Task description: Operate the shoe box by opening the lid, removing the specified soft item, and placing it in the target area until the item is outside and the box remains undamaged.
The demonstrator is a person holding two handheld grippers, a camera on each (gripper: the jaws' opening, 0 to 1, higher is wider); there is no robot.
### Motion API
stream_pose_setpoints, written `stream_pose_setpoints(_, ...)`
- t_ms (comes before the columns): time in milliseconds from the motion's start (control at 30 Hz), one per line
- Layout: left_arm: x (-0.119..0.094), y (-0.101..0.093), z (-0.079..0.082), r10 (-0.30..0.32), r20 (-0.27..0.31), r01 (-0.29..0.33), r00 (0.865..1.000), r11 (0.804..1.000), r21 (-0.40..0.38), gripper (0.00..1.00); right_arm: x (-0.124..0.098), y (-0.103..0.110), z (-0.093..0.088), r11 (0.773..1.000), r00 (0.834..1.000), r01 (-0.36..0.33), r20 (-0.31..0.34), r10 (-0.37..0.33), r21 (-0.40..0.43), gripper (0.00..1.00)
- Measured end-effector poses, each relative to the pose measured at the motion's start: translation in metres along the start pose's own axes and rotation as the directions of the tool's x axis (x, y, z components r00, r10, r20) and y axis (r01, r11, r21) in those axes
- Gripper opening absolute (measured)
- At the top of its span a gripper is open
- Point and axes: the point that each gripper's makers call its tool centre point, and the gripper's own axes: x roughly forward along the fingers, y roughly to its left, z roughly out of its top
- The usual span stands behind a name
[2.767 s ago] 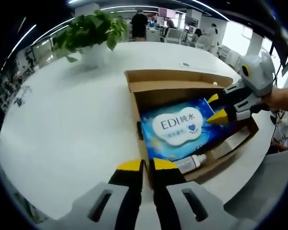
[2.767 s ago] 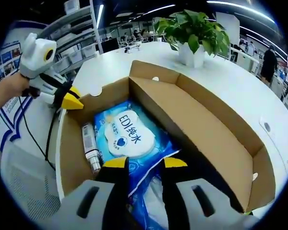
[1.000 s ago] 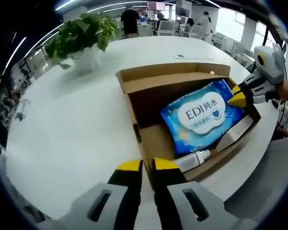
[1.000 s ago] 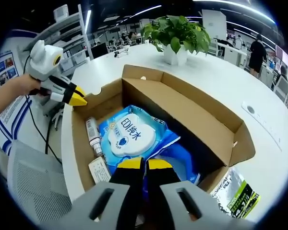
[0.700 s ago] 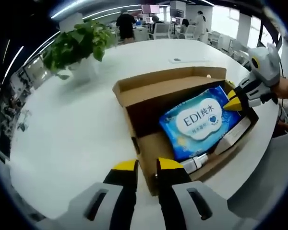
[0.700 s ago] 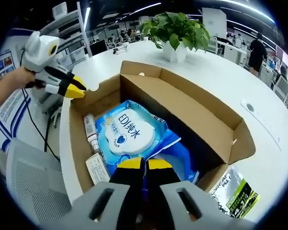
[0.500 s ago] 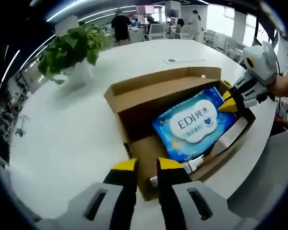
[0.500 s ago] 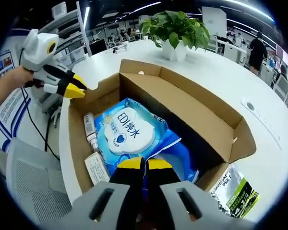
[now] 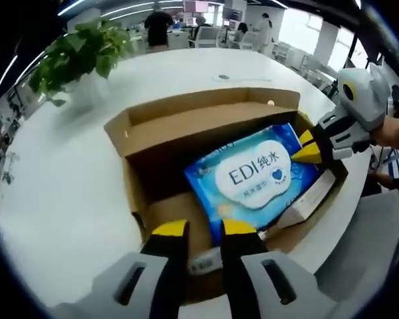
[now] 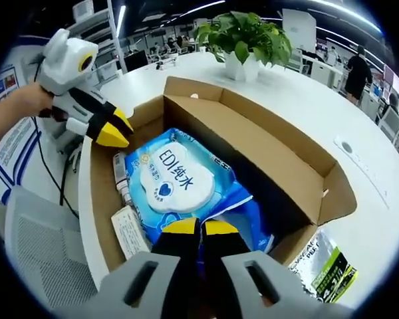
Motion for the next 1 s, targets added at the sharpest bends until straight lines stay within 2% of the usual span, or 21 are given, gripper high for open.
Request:
stream_pose_setpoints(333,0.022,-0.008,-0.003,-0.072,-0.054,0.070,0.996,0.997,-0.030,0.22,0.001,-0.001,-0.002,1.000,1.000,-0.003,0.000,0.003,0.012,0.00)
stream_pose_setpoints(500,0.028,-0.015,0.003,-0.127,-0.014,0.126,0.992,0.988,-0.089,0.20,0.001,-0.001,-0.003,1.000,1.000,-0.004,0.002,0.004,0.016,0.00)
stream_pose_setpoints(533,0.029,-0.017,0.005,-0.144,0.002,0.143,0.990,0.982,-0.120,0.19,0.001,-0.001,-0.003,1.000,1.000,-0.004,0.001,0.004,0.019,0.00)
stream_pose_setpoints(733,0.028,-0.010,0.004,-0.129,0.019,0.130,0.991,0.983,-0.126,0.09,0.001,-0.001,-0.004,0.999,1.000,-0.003,0.004,0.003,0.042,0.00)
stream_pose_setpoints(767,0.027,-0.011,0.005,-0.129,0.025,0.131,0.991,0.981,-0.146,0.08,0.001,-0.001,-0.004,0.998,1.000,0.000,0.004,0.000,0.059,0.00)
stream_pose_setpoints(1000,0.025,-0.013,0.009,-0.097,0.031,0.100,0.995,0.988,-0.116,0.01,-0.001,0.000,-0.004,0.997,1.000,0.017,0.003,-0.018,0.079,0.00)
